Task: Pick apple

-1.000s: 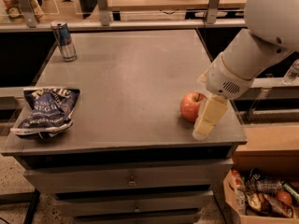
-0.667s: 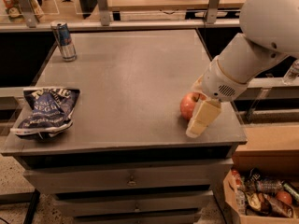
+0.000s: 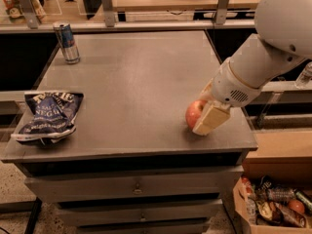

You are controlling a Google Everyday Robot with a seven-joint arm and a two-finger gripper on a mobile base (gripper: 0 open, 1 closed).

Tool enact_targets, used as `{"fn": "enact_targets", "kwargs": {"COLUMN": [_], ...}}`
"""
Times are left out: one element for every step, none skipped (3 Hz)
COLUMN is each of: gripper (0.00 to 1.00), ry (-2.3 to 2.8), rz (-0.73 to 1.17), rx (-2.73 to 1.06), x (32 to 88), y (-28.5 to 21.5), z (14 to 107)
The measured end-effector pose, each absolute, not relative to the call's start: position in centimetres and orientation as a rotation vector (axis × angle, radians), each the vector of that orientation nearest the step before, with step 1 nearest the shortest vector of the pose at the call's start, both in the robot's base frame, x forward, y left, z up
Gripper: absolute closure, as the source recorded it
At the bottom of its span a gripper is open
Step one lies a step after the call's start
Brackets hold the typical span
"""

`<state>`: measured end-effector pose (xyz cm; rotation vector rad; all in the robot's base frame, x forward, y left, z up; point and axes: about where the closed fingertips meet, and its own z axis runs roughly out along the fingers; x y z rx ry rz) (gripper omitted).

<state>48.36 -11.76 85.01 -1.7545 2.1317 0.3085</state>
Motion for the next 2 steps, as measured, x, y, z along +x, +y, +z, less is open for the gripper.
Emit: {"fn": "enact_targets", "kwargs": {"gripper": [0.86, 1.0], "ry": [2.091, 2.021], "rz": [0.297, 0.26], "rx": [-1.755, -1.736], "x": [48.6, 49.3], "y": [-11.7, -11.9], "z": [87.0, 90.9]}}
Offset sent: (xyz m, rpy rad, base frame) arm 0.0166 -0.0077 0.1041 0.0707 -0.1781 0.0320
